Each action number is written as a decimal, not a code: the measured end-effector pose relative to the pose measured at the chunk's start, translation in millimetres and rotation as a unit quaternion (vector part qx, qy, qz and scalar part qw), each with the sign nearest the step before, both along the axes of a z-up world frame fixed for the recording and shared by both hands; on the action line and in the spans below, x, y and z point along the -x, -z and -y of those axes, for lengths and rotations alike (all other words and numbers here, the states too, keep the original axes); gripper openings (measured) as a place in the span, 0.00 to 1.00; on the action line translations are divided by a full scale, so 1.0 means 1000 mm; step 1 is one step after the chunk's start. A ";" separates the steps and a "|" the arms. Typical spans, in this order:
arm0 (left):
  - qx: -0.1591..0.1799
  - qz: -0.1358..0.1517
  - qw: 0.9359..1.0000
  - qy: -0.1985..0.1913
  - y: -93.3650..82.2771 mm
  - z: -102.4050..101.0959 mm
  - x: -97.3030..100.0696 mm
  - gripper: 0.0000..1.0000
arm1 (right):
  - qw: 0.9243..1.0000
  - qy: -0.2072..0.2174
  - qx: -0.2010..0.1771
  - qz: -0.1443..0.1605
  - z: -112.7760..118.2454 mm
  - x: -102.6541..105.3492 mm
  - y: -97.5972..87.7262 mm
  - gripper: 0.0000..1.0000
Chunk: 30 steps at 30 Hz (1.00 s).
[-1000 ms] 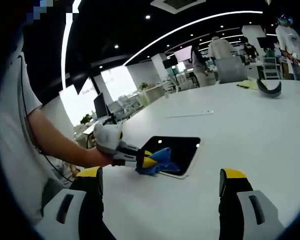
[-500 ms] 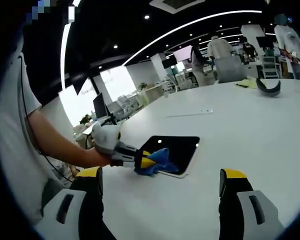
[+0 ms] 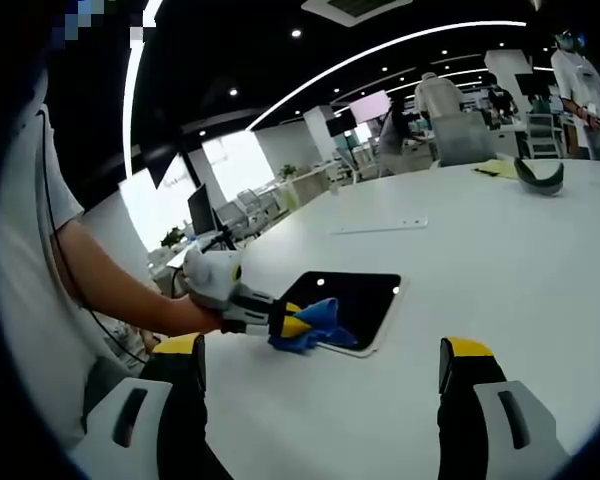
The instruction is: Wipe the mirror surface with the cleaning cloth until all visible marks leave the cleaned area.
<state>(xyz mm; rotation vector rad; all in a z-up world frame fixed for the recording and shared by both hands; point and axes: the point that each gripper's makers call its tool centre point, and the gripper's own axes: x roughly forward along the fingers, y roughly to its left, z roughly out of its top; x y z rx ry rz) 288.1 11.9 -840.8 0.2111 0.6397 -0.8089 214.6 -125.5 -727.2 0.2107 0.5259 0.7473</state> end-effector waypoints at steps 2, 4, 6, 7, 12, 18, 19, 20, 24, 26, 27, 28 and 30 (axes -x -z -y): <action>0.000 0.000 1.000 0.000 0.000 0.000 0.000 0.05 | 1.000 -0.001 0.000 0.000 0.000 0.000 0.000 0.97; 0.000 0.000 1.000 0.001 0.000 0.000 0.000 0.05 | 1.000 -0.002 0.000 0.000 -0.001 0.000 -0.001 0.97; 0.000 -0.001 1.000 0.000 0.000 0.000 0.000 0.05 | 1.000 -0.003 0.001 0.000 -0.001 -0.001 -0.001 0.97; 0.000 -0.001 1.000 0.000 0.000 0.000 0.001 0.05 | 1.000 -0.003 0.001 0.001 -0.001 -0.001 -0.001 0.97; 0.003 -0.003 1.000 0.001 0.000 -0.001 0.002 0.05 | 1.000 -0.005 0.002 0.000 -0.003 -0.003 -0.001 0.97; 0.005 -0.004 1.000 0.005 0.000 -0.001 0.003 0.05 | 1.000 -0.006 0.002 0.001 -0.004 -0.004 -0.001 0.97; 0.006 -0.004 1.000 0.006 0.000 -0.001 0.003 0.05 | 1.000 -0.006 0.002 0.000 -0.004 -0.004 -0.001 0.97; 0.007 -0.005 1.000 0.006 0.000 -0.001 0.003 0.05 | 1.000 -0.006 0.003 0.000 -0.004 -0.004 -0.001 0.97; 0.004 -0.005 1.000 0.010 0.000 -0.002 0.003 0.05 | 1.000 -0.006 0.003 -0.001 -0.003 -0.004 0.000 0.97; 0.003 -0.006 1.000 0.009 0.000 -0.003 0.004 0.05 | 1.000 -0.006 0.002 -0.001 -0.003 -0.004 0.000 0.97; 0.003 -0.006 1.000 0.009 0.000 -0.003 0.005 0.05 | 1.000 -0.006 0.002 -0.001 -0.003 -0.004 0.000 0.97; 0.004 -0.006 1.000 0.009 0.000 -0.004 0.005 0.05 | 1.000 -0.005 0.003 -0.001 -0.003 -0.004 0.000 0.97; 0.005 -0.007 1.000 0.006 0.000 -0.006 0.005 0.05 | 1.000 -0.004 0.003 -0.002 -0.002 -0.003 0.001 0.97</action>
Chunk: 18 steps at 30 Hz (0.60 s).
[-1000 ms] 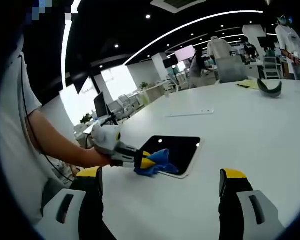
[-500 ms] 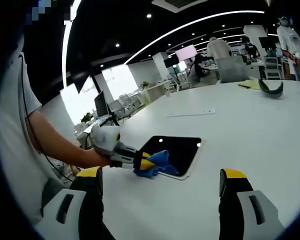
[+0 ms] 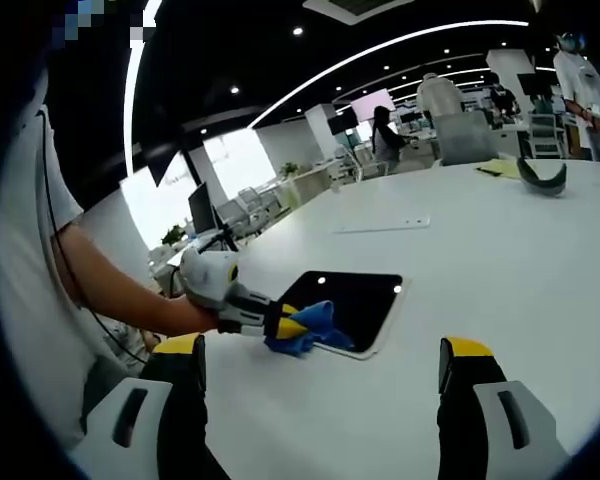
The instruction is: Wipe the mirror surface with the cleaning cloth until all visible marks leave the cleaned area.
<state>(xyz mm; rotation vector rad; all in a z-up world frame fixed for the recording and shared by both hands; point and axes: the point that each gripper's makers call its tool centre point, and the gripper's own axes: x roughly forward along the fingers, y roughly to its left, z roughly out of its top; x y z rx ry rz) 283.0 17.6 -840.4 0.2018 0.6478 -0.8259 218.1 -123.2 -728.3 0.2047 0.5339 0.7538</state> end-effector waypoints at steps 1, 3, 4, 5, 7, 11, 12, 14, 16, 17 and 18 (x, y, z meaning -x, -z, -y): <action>0.000 0.001 1.000 0.000 0.000 -0.001 0.000 0.05 | 1.000 0.000 -0.001 0.001 0.000 0.000 0.000 0.97; 0.000 0.000 1.000 -0.001 0.000 -0.002 0.001 0.05 | 1.000 0.000 0.000 0.000 0.000 0.000 0.000 0.97; 0.000 0.000 1.000 -0.001 0.000 -0.002 0.001 0.05 | 1.000 0.000 0.000 0.000 0.000 0.000 0.000 0.97; 0.000 0.000 1.000 -0.001 0.000 -0.002 0.000 0.05 | 1.000 0.000 -0.001 0.000 -0.001 0.000 0.000 0.97; 0.000 0.000 1.000 -0.002 0.000 -0.003 0.001 0.05 | 1.000 0.000 0.000 0.000 -0.001 0.000 0.000 0.97; 0.000 0.000 1.000 -0.004 0.000 -0.004 0.000 0.04 | 1.000 -0.001 -0.001 -0.001 -0.002 0.001 0.001 0.97; 0.002 -0.001 1.000 -0.005 0.000 -0.005 0.000 0.04 | 1.000 -0.002 -0.001 0.000 -0.002 0.001 0.001 0.97; 0.001 0.000 1.000 -0.005 0.000 -0.006 0.000 0.04 | 1.000 -0.002 -0.001 -0.001 -0.002 0.001 0.001 0.97; 0.000 0.000 1.000 -0.004 0.000 -0.006 -0.001 0.04 | 1.000 -0.002 -0.001 -0.001 -0.002 0.000 0.001 0.97; 0.000 0.000 1.000 -0.004 0.000 -0.006 -0.001 0.04 | 1.000 -0.002 -0.001 -0.001 -0.002 0.000 0.001 0.97; 0.000 0.001 1.000 -0.003 0.000 -0.006 -0.001 0.04 | 1.000 -0.002 -0.001 -0.001 -0.002 0.000 0.001 0.97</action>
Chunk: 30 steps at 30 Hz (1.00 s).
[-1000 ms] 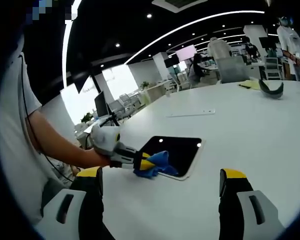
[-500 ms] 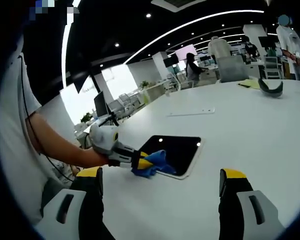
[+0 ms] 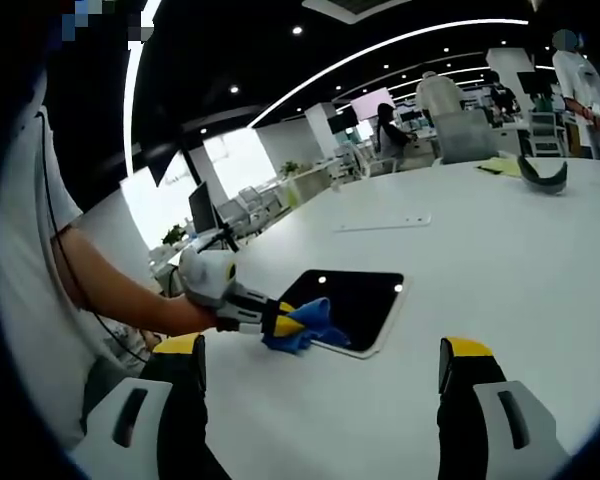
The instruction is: Wipe the mirror surface with the cleaning cloth until all visible marks leave the cleaned area.
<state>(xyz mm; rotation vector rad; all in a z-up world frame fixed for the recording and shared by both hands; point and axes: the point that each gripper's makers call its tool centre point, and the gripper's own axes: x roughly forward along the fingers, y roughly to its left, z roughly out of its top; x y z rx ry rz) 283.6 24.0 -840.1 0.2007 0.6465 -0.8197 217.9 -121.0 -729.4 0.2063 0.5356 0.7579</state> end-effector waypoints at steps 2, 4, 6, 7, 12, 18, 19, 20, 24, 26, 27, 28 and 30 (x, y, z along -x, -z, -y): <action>0.000 0.000 1.000 0.000 0.000 0.000 0.000 0.04 | 1.000 0.000 0.000 0.000 0.000 0.000 0.000 0.97; 0.000 0.001 1.000 -0.001 0.000 -0.001 0.000 0.04 | 1.000 0.000 -0.001 0.000 -0.001 0.000 0.000 0.97; 0.001 0.000 1.000 -0.002 0.000 -0.002 -0.001 0.04 | 1.000 -0.001 0.000 0.000 -0.001 -0.001 0.000 0.97; 0.000 0.001 1.000 -0.002 0.000 -0.002 -0.001 0.04 | 1.000 -0.001 -0.001 0.000 -0.001 0.000 0.000 0.97; 0.000 0.001 1.000 -0.004 0.000 -0.004 -0.002 0.04 | 1.000 -0.002 0.000 -0.003 -0.001 0.000 0.002 0.97; -0.001 0.002 1.000 -0.005 0.000 -0.006 -0.004 0.04 | 1.000 -0.001 0.000 -0.003 -0.001 0.000 0.002 0.97; -0.001 0.002 1.000 -0.004 0.000 -0.006 -0.004 0.04 | 1.000 -0.001 0.000 -0.003 -0.001 0.000 0.002 0.97; -0.002 0.003 1.000 -0.002 0.000 -0.006 -0.005 0.04 | 1.000 -0.001 -0.001 -0.003 -0.001 0.000 0.002 0.97; -0.003 0.004 1.000 0.001 0.000 -0.007 -0.006 0.04 | 1.000 -0.001 -0.001 -0.003 -0.001 0.000 0.002 0.97; -0.005 0.005 1.000 0.000 0.000 -0.008 -0.007 0.04 | 1.000 -0.001 0.000 -0.002 -0.001 0.000 0.002 0.97; -0.005 0.005 1.000 -0.001 0.000 -0.009 -0.008 0.04 | 1.000 -0.001 0.000 -0.003 -0.001 0.000 0.002 0.97; -0.005 0.005 1.000 -0.001 0.000 -0.009 -0.009 0.04 | 1.000 -0.001 0.000 -0.003 -0.001 0.000 0.002 0.97; -0.006 0.006 1.000 -0.002 0.000 -0.010 -0.010 0.04 | 1.000 -0.001 0.000 -0.003 -0.001 0.000 0.002 0.97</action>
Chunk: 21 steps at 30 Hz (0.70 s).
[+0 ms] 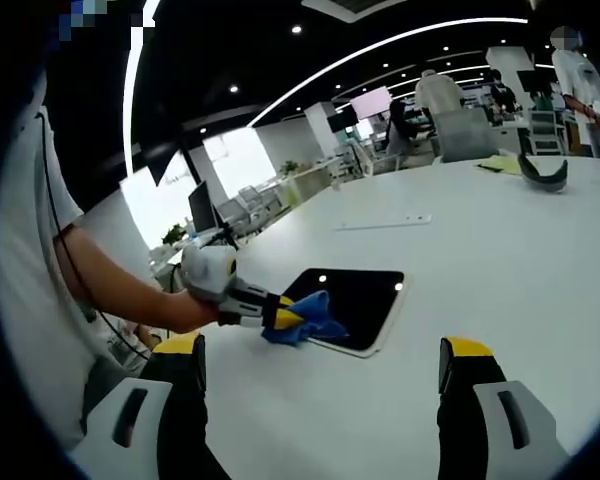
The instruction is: Wipe the mirror surface with the cleaning cloth until all visible marks leave the cleaned area.
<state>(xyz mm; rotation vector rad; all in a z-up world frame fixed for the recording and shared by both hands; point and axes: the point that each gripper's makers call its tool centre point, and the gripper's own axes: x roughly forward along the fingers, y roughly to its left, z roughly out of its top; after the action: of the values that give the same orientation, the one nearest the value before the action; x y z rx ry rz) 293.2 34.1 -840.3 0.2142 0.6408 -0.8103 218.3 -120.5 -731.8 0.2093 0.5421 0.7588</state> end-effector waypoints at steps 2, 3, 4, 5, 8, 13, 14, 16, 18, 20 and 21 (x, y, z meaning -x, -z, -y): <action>0.000 0.000 1.000 -0.001 0.000 -0.001 -0.001 0.04 | 1.000 0.000 0.000 -0.001 0.000 0.000 0.001 0.97; -0.001 0.001 1.000 0.000 0.000 -0.002 -0.002 0.04 | 1.000 0.000 0.001 -0.001 0.000 0.001 0.001 0.97; -0.001 0.001 1.000 -0.001 0.000 -0.002 -0.003 0.04 | 1.000 -0.001 0.001 -0.001 0.000 0.001 0.001 0.97; -0.002 0.001 1.000 -0.002 0.000 -0.003 -0.004 0.04 | 1.000 -0.001 0.001 -0.002 0.000 0.001 0.001 0.97; -0.002 0.001 1.000 -0.004 0.000 -0.004 -0.007 0.04 | 1.000 0.000 0.000 -0.003 0.000 0.001 0.002 0.97; -0.004 0.004 1.000 -0.004 0.000 -0.007 -0.012 0.04 | 1.000 0.000 0.000 -0.004 0.000 0.000 0.003 0.97; -0.004 0.004 1.000 -0.005 0.000 -0.007 -0.013 0.04 | 1.000 0.000 0.000 -0.005 0.000 0.000 0.003 0.97; -0.004 0.004 1.000 -0.007 0.000 -0.008 -0.015 0.04 | 1.000 -0.001 0.000 -0.005 -0.001 0.000 0.004 0.97; -0.004 0.005 1.000 -0.008 0.000 -0.009 -0.017 0.04 | 1.000 -0.002 0.000 -0.006 -0.002 0.001 0.004 0.97; -0.004 0.006 1.000 -0.009 0.000 -0.010 -0.018 0.04 | 1.000 -0.003 0.000 -0.006 -0.002 0.001 0.004 0.97; -0.005 0.006 1.000 -0.010 0.000 -0.010 -0.020 0.04 | 1.000 -0.003 0.000 -0.006 -0.002 0.001 0.004 0.97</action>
<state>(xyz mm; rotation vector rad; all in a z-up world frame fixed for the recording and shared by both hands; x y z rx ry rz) 312.9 44.4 -840.3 0.2216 0.6347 -0.7866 217.6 -118.8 -735.9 0.2136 0.5547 0.7633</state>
